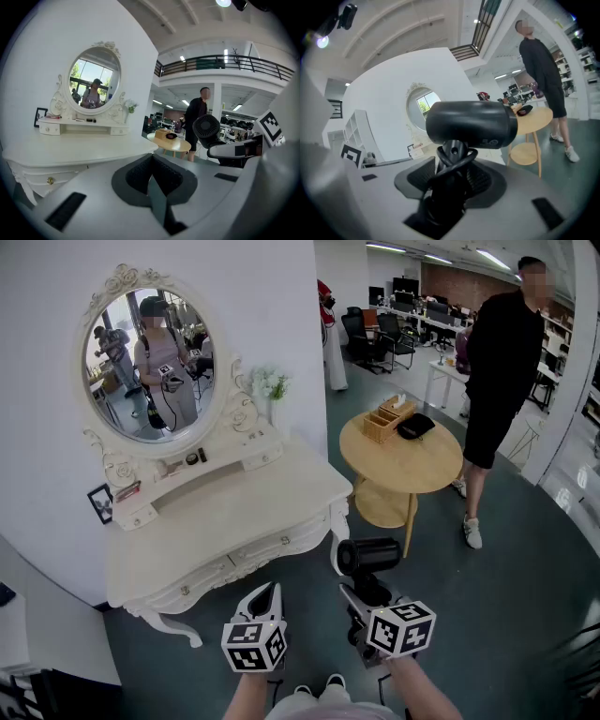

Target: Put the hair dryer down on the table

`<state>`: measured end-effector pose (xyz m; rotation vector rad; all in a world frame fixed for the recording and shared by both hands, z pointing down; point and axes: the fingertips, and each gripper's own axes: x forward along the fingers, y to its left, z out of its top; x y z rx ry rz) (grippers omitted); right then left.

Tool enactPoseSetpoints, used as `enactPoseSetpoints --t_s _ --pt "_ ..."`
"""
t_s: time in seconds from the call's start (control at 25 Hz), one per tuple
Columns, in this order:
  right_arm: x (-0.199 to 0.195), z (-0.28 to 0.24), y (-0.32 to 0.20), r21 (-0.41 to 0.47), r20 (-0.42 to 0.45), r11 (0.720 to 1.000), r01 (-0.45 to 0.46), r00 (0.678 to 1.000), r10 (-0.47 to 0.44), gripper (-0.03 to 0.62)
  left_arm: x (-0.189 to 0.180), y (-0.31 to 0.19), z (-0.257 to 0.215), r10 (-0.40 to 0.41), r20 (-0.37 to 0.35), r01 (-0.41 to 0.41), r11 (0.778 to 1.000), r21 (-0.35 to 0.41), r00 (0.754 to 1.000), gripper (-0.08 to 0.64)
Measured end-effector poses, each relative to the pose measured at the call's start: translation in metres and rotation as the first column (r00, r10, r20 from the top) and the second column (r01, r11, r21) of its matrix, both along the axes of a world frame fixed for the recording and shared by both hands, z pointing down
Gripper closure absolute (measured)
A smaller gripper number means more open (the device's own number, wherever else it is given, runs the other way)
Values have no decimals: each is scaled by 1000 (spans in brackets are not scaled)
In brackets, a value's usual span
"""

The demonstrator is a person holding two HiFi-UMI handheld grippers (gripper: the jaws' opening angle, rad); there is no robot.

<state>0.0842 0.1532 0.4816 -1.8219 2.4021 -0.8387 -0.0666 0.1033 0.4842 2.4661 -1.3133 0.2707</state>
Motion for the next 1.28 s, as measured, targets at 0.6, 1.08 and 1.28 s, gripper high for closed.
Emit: enactPoseSetpoints --t_s 0.6,1.08,1.28 --pt "-33 -13 26 17 -63 1000 9 998 -8 390 -5 19 -8 53 -27 -52 998 26 998 557" --pt "-12 -12 20 11 -28 1000 20 999 -20 388 16 14 -9 46 -25 -45 999 27 999 558" --pt "-3 -10 10 5 -38 1000 25 999 -25 388 22 8 -9 32 -23 -32 999 29 999 557"
